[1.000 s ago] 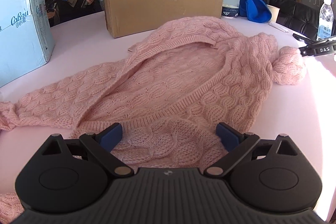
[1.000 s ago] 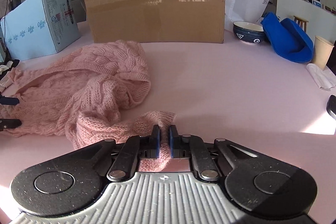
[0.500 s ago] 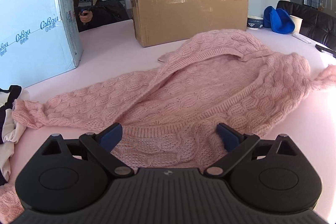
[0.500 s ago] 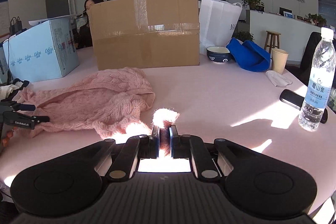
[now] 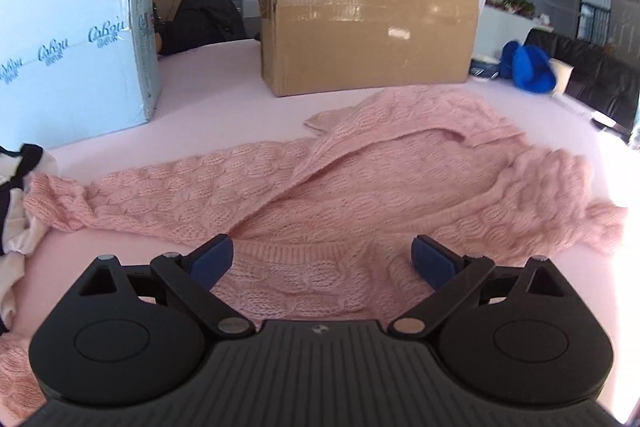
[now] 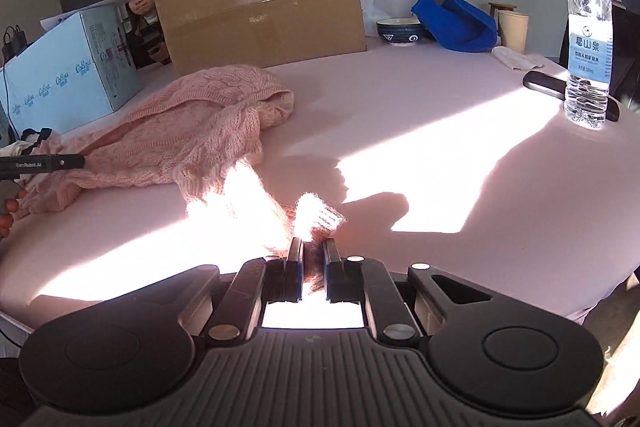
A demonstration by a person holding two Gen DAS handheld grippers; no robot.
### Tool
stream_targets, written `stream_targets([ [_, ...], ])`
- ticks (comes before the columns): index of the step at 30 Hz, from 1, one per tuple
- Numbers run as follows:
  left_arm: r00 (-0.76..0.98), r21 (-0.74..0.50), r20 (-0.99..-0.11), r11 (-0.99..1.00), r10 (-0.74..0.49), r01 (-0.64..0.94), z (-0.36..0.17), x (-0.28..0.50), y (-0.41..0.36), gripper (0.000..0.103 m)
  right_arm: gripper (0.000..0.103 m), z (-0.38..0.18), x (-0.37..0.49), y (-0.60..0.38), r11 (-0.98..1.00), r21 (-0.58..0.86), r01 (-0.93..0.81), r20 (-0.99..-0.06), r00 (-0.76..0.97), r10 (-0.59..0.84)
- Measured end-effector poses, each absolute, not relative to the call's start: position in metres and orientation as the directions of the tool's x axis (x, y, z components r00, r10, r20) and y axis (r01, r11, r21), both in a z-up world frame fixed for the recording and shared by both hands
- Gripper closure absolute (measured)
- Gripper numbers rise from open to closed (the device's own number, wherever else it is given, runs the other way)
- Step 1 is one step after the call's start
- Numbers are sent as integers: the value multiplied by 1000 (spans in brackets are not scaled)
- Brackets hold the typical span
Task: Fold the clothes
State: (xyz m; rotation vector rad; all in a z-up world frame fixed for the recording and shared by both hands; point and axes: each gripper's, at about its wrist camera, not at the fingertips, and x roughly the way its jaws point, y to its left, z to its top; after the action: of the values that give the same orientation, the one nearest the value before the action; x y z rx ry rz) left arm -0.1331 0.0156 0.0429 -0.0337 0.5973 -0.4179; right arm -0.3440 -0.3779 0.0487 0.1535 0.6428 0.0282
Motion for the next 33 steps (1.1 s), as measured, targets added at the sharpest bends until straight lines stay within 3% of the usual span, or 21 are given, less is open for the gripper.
stream_targets([
  [2,720,-235,-523,889,-456,393,55,-133,29,7,80,61,-340,-374,994,103,22,-580,814,42],
  [5,753,-215,-511,910,-414,354,64,-135,43,7,60,83,-337,-367,999,43,-10,-527,849,31],
  [6,760,-189,-525,923,-383,335,64,-135,44,7,58,91,-335,-363,999,20,-27,-509,860,34],
  [10,734,-75,-602,937,-316,342,54,-140,44,7,55,105,-322,-333,985,-60,-164,-463,879,118],
  [13,720,4,-639,935,-270,354,45,-153,39,7,52,103,-300,-302,940,-30,-341,-463,838,290],
  [20,790,178,-595,935,-145,306,40,-183,52,7,52,69,-251,-225,777,-32,-629,-537,667,517],
  [29,778,244,-618,912,-115,329,26,-200,75,7,52,53,-229,-190,699,-38,-714,-552,599,581],
  [33,758,204,-638,920,-134,334,26,-197,82,26,52,50,-230,-177,669,-70,-740,-537,593,600],
])
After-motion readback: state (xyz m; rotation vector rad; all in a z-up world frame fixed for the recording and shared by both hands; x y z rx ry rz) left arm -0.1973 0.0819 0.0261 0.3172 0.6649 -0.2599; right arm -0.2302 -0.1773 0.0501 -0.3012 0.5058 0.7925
